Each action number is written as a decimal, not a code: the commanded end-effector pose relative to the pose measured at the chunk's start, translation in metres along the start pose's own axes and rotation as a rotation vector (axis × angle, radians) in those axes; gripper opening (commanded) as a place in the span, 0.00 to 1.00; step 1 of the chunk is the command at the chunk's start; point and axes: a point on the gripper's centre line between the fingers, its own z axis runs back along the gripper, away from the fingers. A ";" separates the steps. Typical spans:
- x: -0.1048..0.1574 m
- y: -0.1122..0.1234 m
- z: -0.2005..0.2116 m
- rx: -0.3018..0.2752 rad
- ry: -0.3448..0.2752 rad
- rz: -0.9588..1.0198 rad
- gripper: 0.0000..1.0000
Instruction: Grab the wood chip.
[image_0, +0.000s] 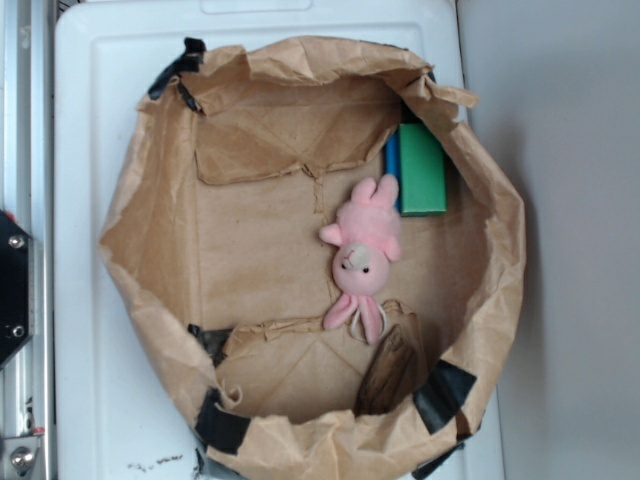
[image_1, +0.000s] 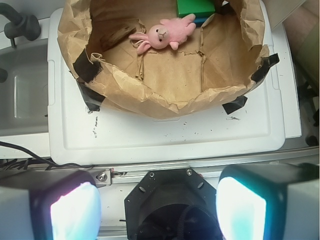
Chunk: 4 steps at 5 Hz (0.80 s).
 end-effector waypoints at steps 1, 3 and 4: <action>0.000 0.000 0.000 0.000 0.000 0.000 1.00; 0.100 -0.082 -0.049 -0.074 -0.094 0.273 1.00; 0.155 -0.063 -0.054 -0.138 -0.137 0.449 1.00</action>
